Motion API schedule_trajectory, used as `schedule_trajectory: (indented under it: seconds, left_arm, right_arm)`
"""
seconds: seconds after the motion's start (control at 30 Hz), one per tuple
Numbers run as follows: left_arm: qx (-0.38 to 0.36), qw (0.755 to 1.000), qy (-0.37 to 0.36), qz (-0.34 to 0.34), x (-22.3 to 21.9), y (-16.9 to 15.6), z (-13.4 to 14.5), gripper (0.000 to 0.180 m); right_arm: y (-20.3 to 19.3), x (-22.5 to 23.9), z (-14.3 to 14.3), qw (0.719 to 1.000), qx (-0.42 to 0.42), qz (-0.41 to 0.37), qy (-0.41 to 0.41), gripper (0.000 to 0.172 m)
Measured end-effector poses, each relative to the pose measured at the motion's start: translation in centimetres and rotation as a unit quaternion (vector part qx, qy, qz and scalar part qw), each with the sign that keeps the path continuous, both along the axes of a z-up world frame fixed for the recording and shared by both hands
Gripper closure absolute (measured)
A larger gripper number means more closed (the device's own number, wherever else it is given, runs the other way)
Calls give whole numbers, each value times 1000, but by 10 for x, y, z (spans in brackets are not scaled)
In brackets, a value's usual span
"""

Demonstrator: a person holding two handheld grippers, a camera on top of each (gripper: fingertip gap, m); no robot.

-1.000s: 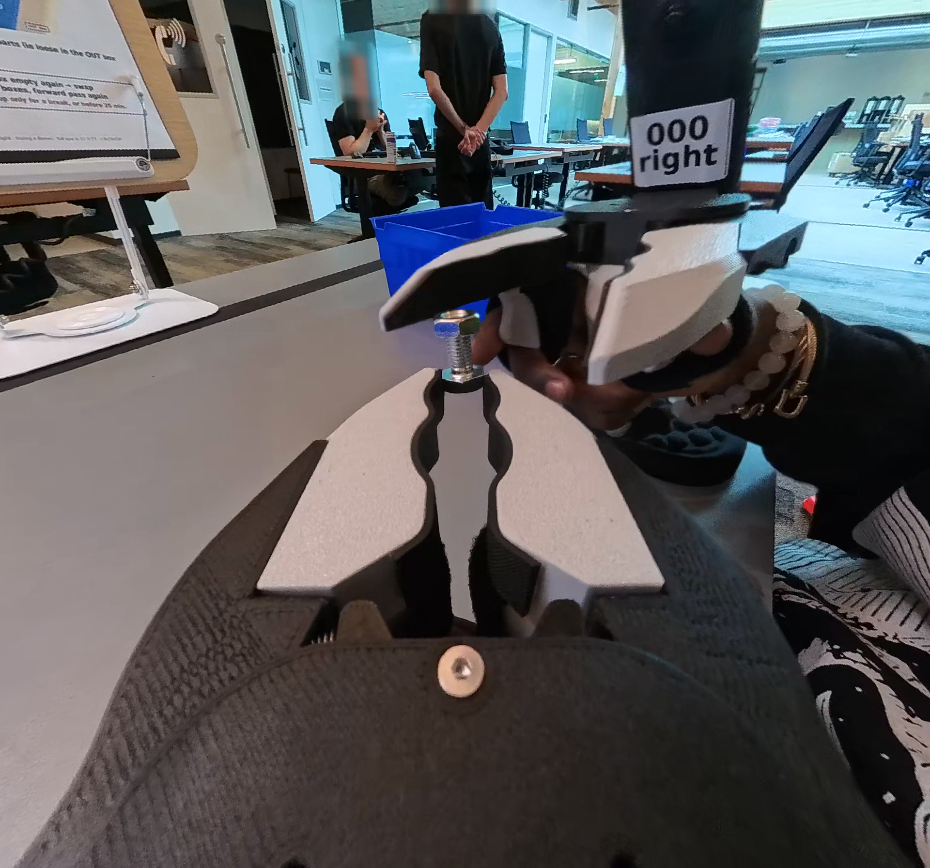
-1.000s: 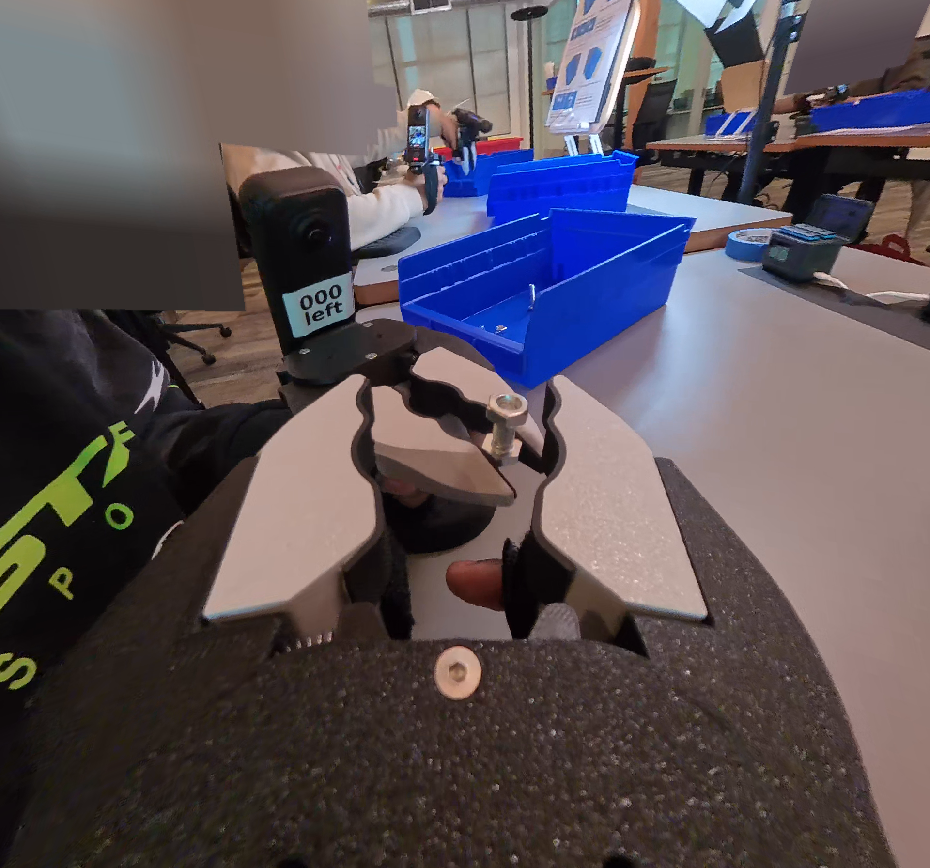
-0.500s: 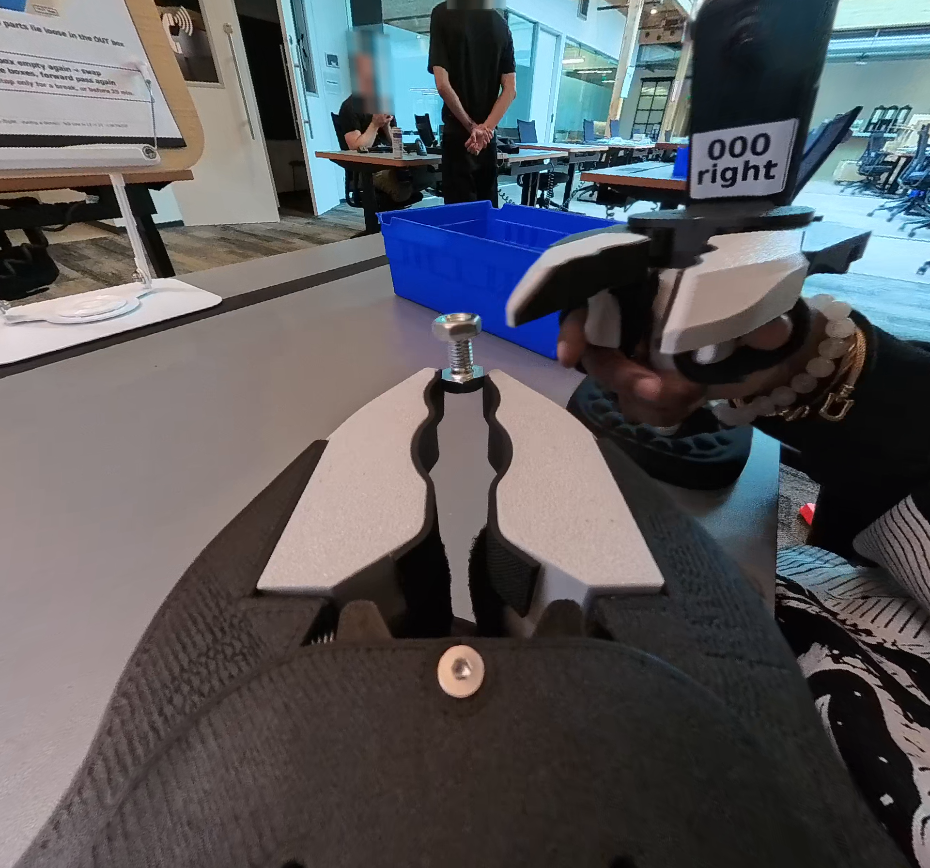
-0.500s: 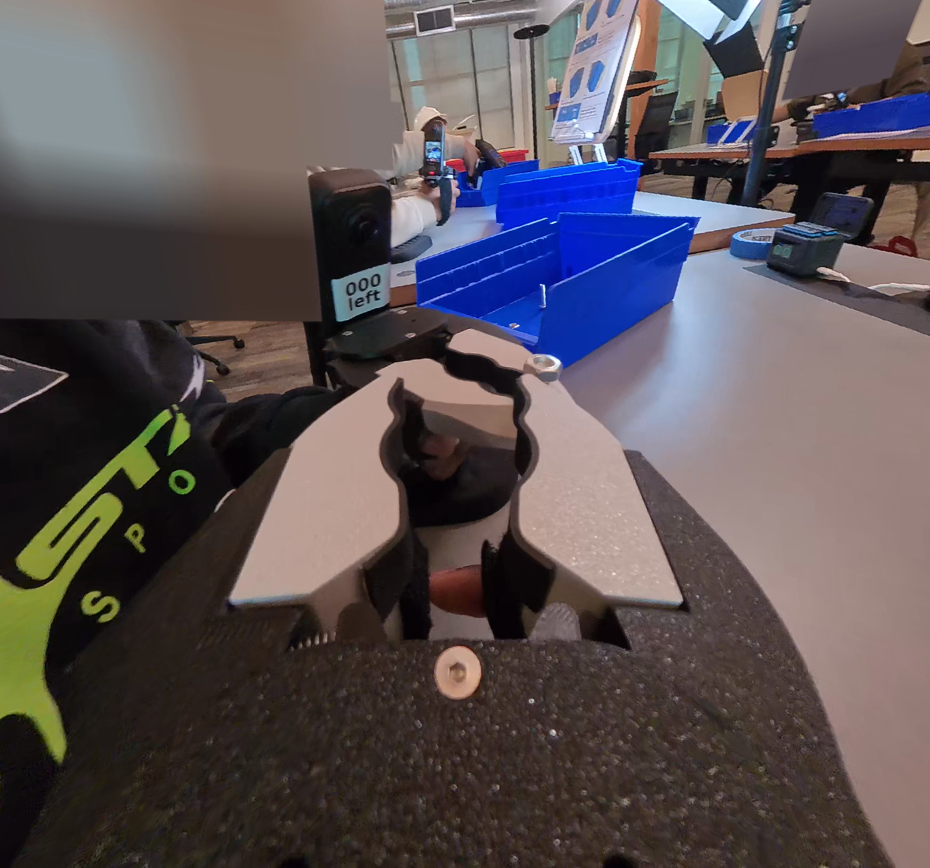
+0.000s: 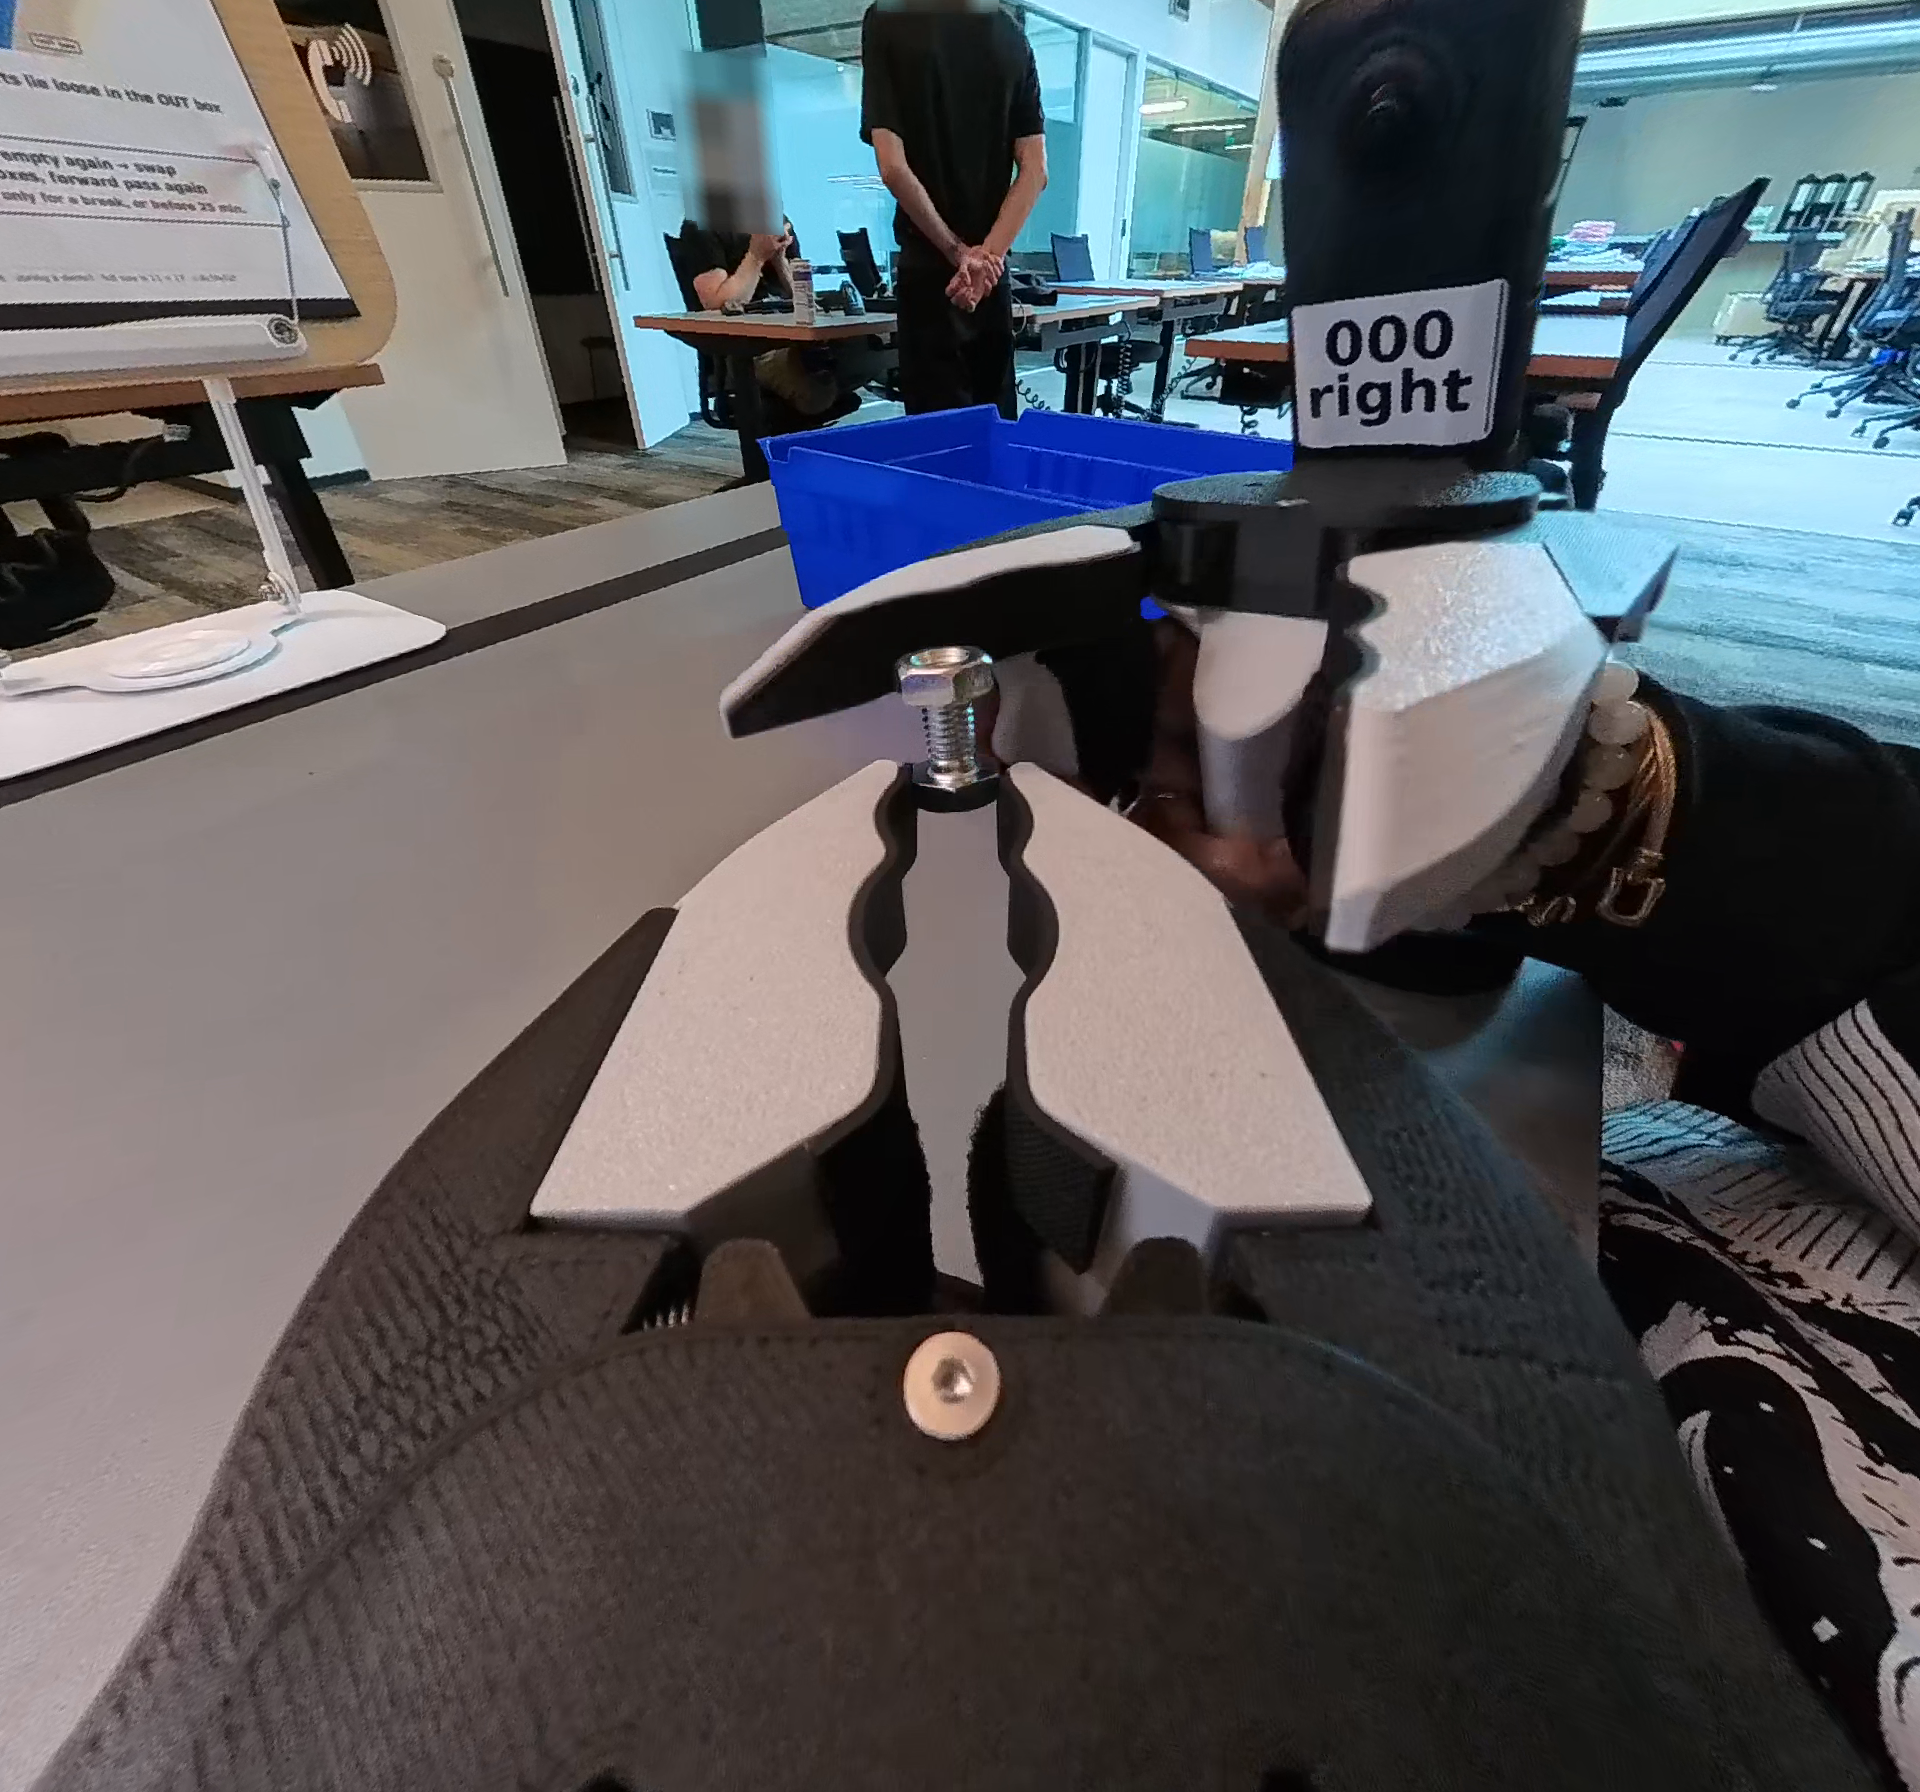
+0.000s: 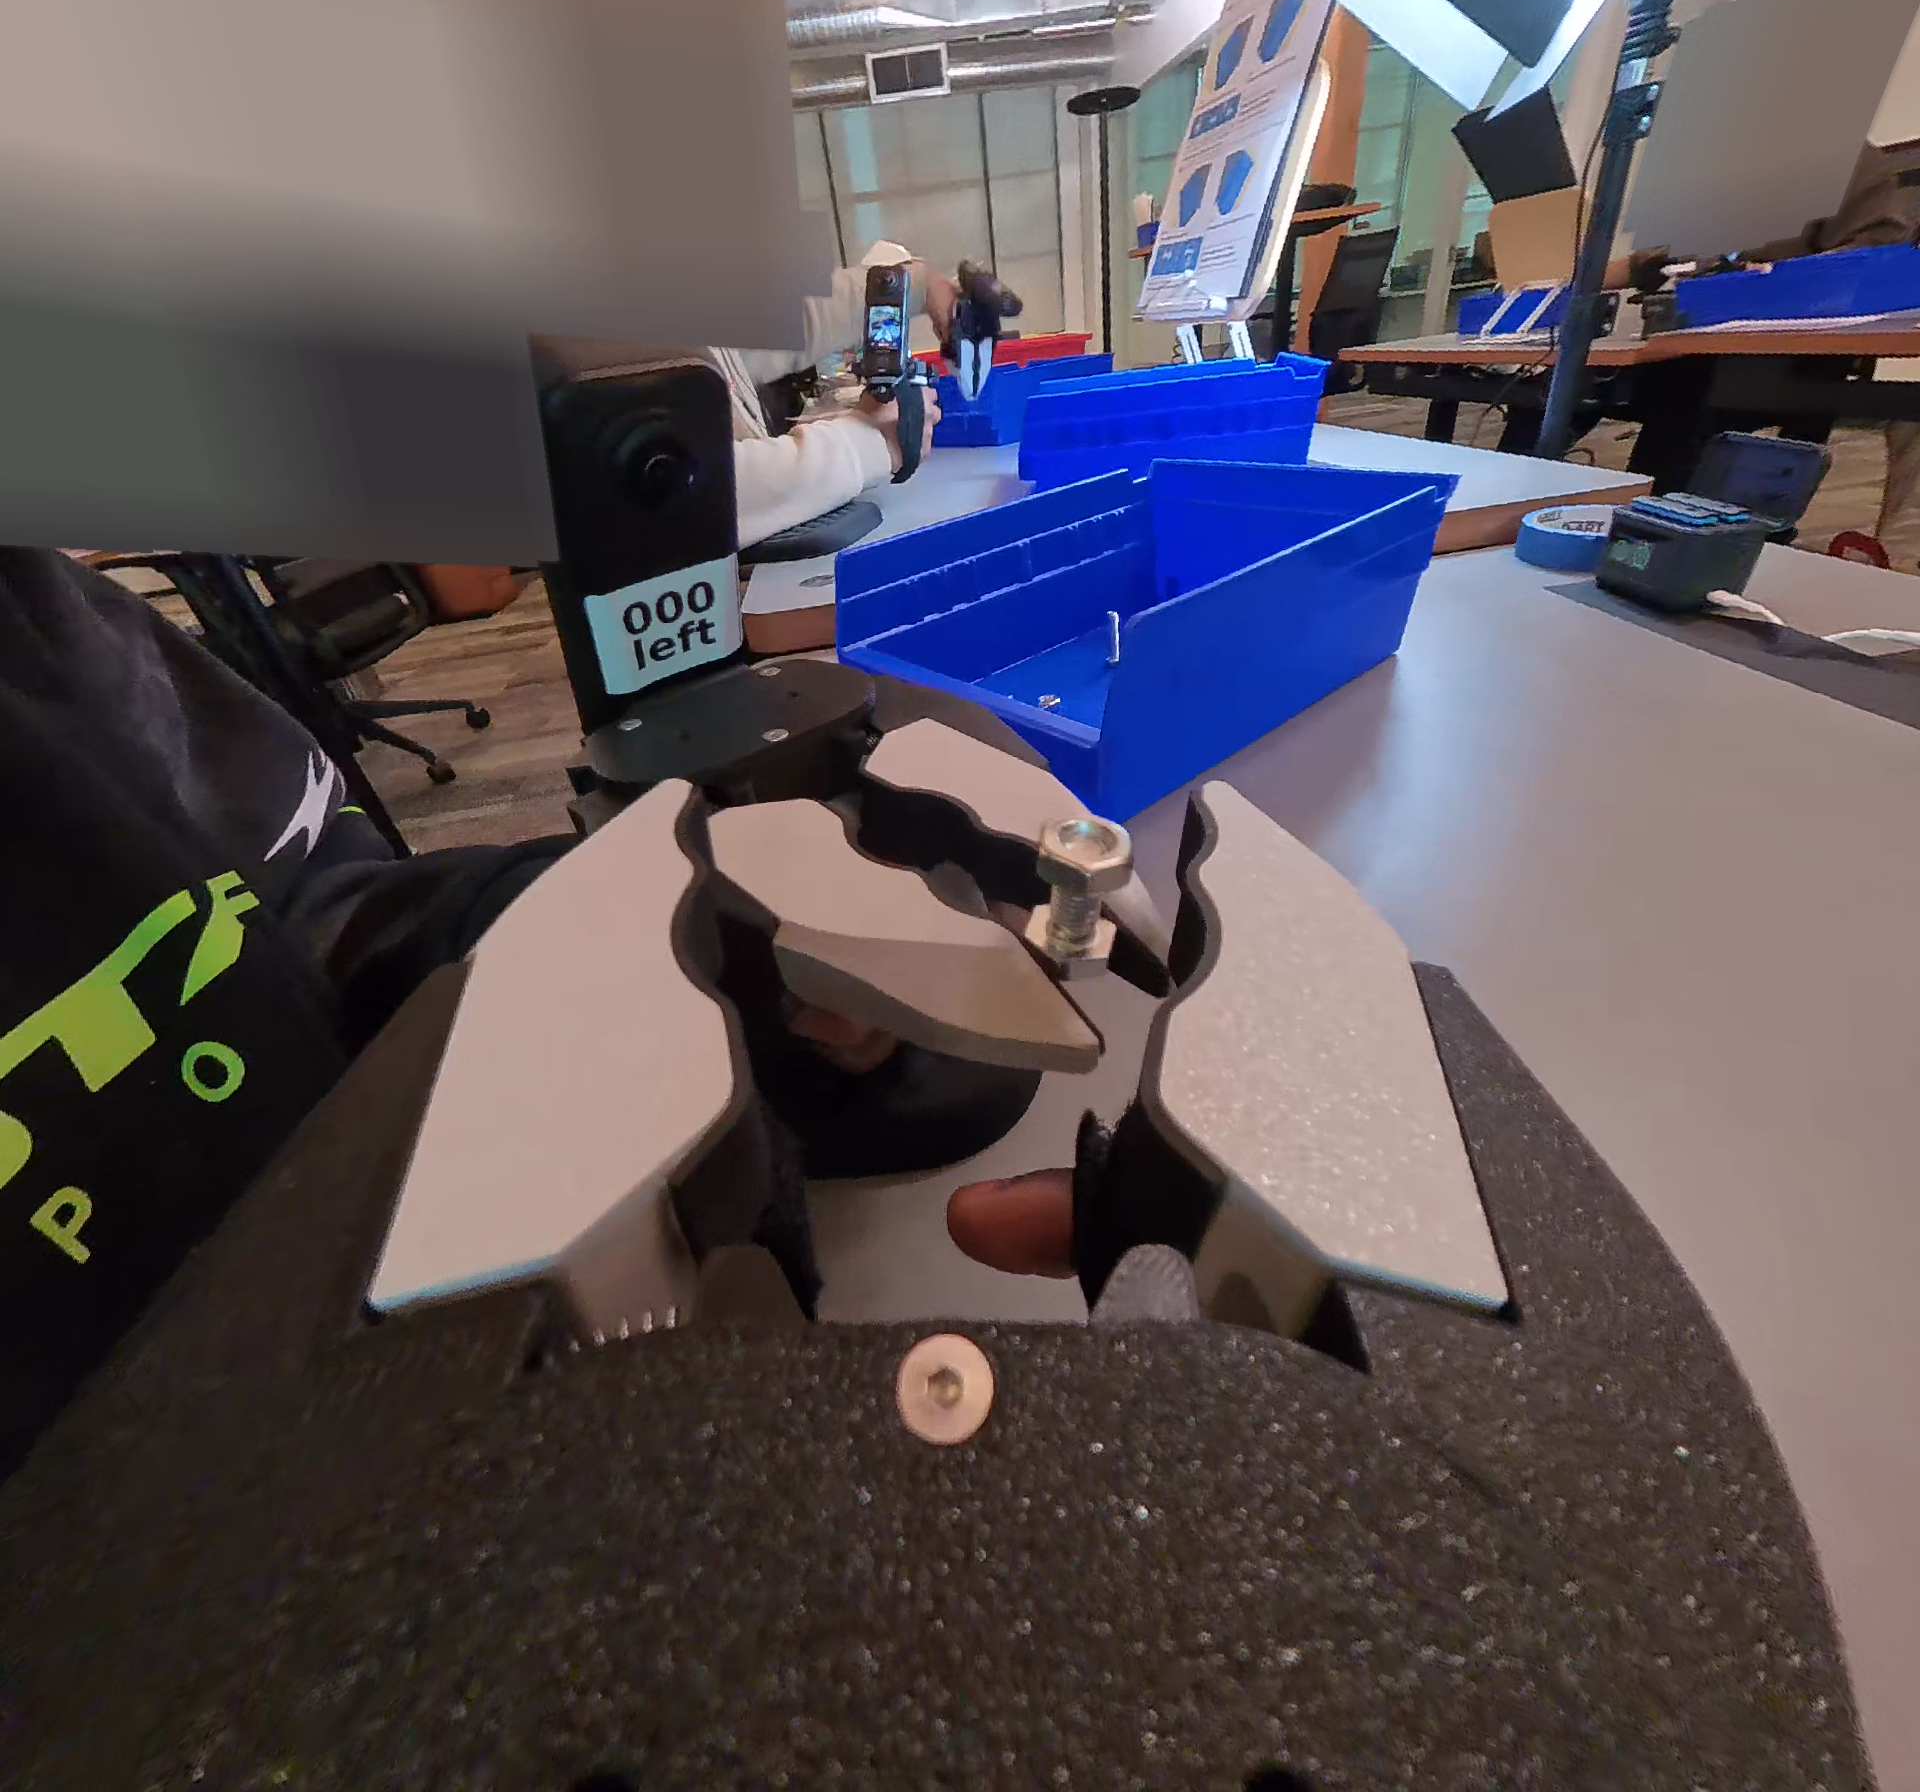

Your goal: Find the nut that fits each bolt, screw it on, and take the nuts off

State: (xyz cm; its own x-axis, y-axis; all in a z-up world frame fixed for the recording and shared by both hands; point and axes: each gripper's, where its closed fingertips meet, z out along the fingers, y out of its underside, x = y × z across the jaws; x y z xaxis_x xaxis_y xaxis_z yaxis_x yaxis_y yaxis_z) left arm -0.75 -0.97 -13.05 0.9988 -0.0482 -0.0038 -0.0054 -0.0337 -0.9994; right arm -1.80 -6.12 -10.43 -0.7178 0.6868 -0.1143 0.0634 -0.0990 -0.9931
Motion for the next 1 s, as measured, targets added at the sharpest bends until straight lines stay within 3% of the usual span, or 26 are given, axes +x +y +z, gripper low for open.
schedule_trajectory:
  seconds: [0.57,0.7,0.77,0.83,1.0]
  left_arm:
    - [-1,1000,-7,11,-4,0,-1,166]
    - [-1,1000,-7,11,-4,1,-1,166]
    - [-1,1000,-5,11,-4,1,-1,166]
    - [0,1000,-4,11,-3,1,-1,166]
    - [-3,1000,3,6,-1,1,-1,166]
  right_arm:
    - [11,23,-2,999,8,-40,7,94]
    - [7,48,-1,1000,10,-3,14,134]
    - [12,49,0,1000,13,-14,21,138]
    - [20,42,4,999,2,-38,29,132]
    - [19,14,5,998,-12,-53,29,92]
